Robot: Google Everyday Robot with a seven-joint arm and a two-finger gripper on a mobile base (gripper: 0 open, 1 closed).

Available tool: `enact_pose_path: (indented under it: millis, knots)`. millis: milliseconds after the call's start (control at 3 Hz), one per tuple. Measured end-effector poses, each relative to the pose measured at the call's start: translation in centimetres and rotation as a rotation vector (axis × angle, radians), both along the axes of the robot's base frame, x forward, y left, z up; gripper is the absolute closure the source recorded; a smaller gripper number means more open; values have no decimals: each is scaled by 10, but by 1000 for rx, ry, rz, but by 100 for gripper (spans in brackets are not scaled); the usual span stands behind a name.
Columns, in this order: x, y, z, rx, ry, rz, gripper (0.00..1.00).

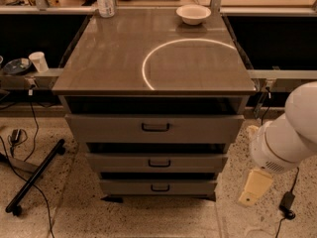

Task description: Open bottom drawer

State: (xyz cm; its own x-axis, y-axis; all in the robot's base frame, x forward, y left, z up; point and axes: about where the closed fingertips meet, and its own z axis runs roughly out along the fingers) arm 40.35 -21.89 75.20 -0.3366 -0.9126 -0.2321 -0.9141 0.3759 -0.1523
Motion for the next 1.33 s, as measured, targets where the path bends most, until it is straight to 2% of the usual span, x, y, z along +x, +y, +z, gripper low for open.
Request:
enact_pose_path:
  millis: [667,1000,1333]
  knots:
    - [-21,2,-44,-50,68,9,0]
    - [-21,2,-44,-50,69,9,0]
    - [-25,6,-58,-49,108,11,0]
